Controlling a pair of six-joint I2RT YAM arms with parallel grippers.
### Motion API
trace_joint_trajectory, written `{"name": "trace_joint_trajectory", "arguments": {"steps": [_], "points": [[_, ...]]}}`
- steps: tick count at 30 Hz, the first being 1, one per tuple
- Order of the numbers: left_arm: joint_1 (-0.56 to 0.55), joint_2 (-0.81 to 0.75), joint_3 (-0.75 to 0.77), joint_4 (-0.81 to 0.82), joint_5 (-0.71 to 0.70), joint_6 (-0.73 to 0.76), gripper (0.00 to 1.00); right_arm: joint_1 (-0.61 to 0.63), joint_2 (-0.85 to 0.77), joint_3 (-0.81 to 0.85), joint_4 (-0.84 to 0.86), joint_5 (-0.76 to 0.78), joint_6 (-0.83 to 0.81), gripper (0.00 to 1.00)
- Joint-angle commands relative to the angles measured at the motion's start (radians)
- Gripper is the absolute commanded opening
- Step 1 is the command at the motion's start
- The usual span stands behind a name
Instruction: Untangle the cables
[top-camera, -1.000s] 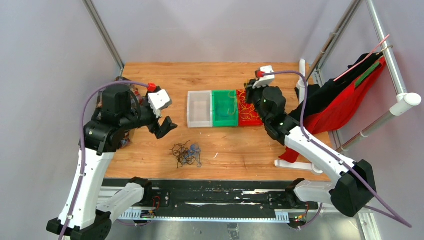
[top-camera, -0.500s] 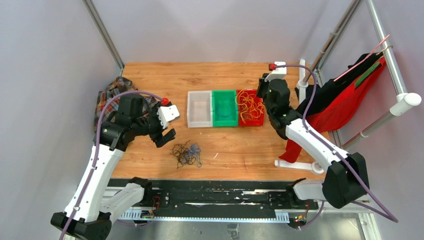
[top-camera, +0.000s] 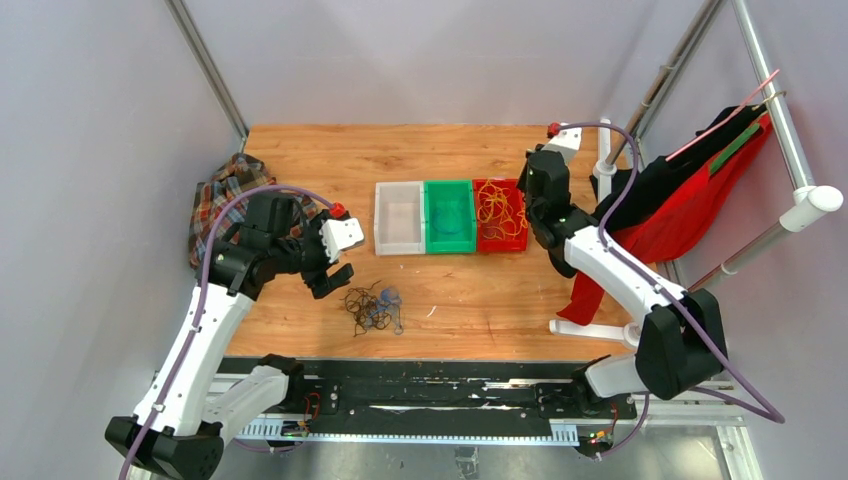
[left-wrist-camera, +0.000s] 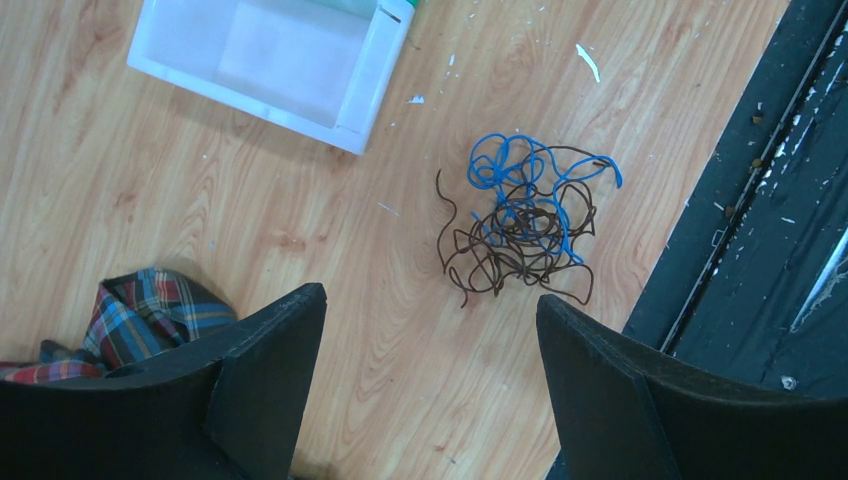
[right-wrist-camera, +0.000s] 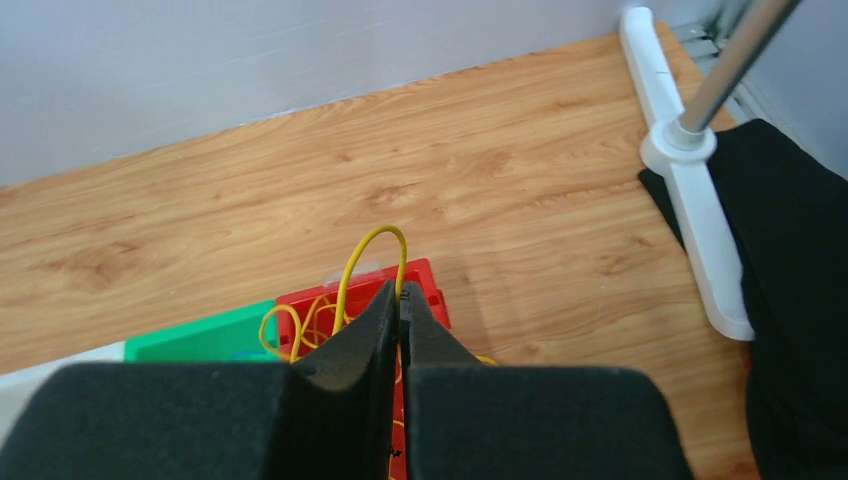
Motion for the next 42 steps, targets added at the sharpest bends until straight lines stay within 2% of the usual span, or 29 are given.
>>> {"name": "trace_joint_trajectory", "arguments": {"steps": [1,7,11,22,35,36,39,42], "points": [[0.003,-0.009,0.014,-0.001,0.011,0.020,0.81,-0.015,0.019,0.050,-0.080,0.160,0.070,0.01],[0.003,0.006,0.007,-0.001,0.015,0.020,0.79,-0.014,0.057,0.096,-0.169,0.186,0.066,0.01],[0.003,0.014,0.014,-0.001,0.016,0.020,0.79,0.010,0.094,0.109,-0.177,0.150,0.010,0.01],[0.003,0.018,0.019,-0.001,-0.007,0.034,0.78,0.103,0.344,0.274,-0.327,0.230,-0.034,0.01],[0.004,0.028,0.000,-0.001,-0.014,0.057,0.78,0.123,0.518,0.343,-0.399,0.177,0.031,0.01],[0.003,0.032,-0.003,0.000,-0.007,0.055,0.78,0.123,0.525,0.347,-0.395,0.155,0.020,0.02],[0.003,0.054,-0.010,-0.001,0.010,0.032,0.77,0.115,0.516,0.350,-0.390,0.084,0.006,0.22],[0.004,0.085,-0.004,0.001,0.014,0.021,0.77,0.112,0.467,0.342,-0.388,0.073,0.003,0.34]]}}
